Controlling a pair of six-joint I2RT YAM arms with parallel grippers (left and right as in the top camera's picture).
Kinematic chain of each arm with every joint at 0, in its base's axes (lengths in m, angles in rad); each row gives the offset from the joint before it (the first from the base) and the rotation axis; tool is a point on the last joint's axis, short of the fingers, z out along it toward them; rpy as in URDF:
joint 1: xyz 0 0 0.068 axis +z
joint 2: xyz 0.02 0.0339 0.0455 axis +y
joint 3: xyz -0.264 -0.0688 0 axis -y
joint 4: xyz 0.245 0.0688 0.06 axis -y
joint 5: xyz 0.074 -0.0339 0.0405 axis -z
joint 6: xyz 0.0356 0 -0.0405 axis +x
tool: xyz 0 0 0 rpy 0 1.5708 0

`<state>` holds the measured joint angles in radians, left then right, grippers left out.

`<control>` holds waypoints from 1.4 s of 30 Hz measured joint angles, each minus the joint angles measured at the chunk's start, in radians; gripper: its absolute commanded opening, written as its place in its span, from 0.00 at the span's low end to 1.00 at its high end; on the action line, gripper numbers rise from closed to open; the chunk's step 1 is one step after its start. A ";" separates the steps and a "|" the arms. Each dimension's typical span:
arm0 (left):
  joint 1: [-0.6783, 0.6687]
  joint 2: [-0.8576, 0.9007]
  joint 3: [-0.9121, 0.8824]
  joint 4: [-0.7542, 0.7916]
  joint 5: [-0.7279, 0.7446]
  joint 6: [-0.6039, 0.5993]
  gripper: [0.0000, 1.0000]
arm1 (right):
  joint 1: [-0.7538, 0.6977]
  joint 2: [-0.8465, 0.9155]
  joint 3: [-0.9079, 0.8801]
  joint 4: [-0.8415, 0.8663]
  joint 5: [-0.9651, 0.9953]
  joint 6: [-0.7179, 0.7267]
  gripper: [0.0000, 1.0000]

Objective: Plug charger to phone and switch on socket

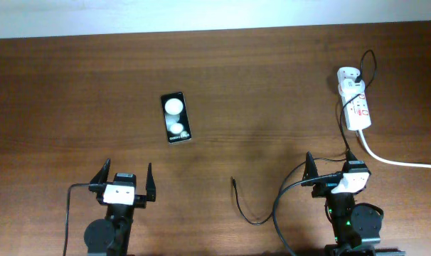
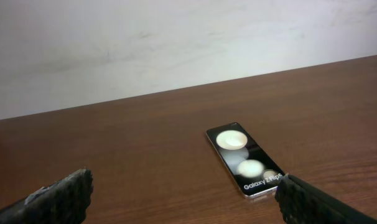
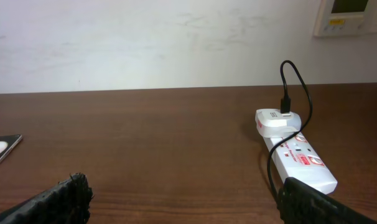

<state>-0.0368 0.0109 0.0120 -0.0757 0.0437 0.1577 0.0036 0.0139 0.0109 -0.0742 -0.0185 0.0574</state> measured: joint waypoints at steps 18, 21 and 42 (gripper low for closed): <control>0.000 0.000 0.000 0.000 0.000 0.000 0.99 | 0.000 0.000 0.000 0.000 0.000 -0.001 0.99; 0.000 0.000 0.000 0.002 0.001 0.000 0.99 | 0.000 0.000 0.000 0.000 0.000 0.000 0.99; 0.000 0.667 0.679 -0.344 0.077 -0.054 0.99 | 0.001 -0.001 0.000 0.000 0.004 0.000 0.98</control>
<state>-0.0364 0.6781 0.6907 -0.4202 0.1204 0.1036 0.0044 0.0128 0.0109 -0.0742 -0.0147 0.0570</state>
